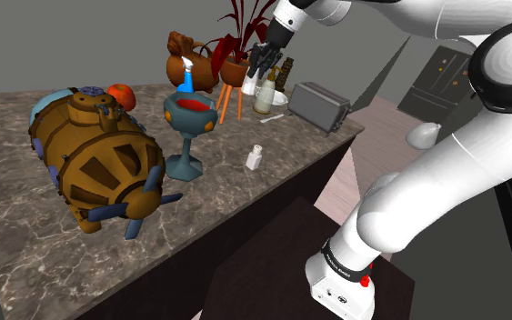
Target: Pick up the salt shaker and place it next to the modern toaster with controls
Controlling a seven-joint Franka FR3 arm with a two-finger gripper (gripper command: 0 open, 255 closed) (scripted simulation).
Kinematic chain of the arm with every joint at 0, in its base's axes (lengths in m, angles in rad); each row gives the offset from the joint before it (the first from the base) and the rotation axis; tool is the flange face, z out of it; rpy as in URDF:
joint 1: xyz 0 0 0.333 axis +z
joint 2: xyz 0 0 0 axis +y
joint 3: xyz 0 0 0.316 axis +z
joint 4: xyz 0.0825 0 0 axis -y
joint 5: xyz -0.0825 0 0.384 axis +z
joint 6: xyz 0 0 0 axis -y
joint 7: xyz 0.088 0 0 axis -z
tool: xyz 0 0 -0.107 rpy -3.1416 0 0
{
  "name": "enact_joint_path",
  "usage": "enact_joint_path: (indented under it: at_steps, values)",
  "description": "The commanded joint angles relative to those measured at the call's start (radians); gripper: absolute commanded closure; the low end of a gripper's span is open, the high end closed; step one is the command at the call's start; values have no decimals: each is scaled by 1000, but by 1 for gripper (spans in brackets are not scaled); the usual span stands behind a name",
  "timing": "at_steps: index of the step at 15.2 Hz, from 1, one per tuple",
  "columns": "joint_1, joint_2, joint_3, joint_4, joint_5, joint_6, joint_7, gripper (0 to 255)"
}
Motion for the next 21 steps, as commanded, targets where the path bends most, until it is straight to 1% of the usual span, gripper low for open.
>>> enact_joint_path:
  at_steps: [1, 3, 8, 12, 17, 21]
  values:
    - [1, 6, 1, 35, 0, -29, 6, 255]
    - [1, 7, 1, 53, -1, -46, 8, 255]
    - [-41, 22, -81, 79, 9, -75, -117, 255]
    - [-74, 54, -150, 121, 23, -103, -220, 255]
    - [-117, 121, -238, 200, 57, -145, -354, 255]
    - [-159, 200, -307, 288, 102, -188, -467, 255]
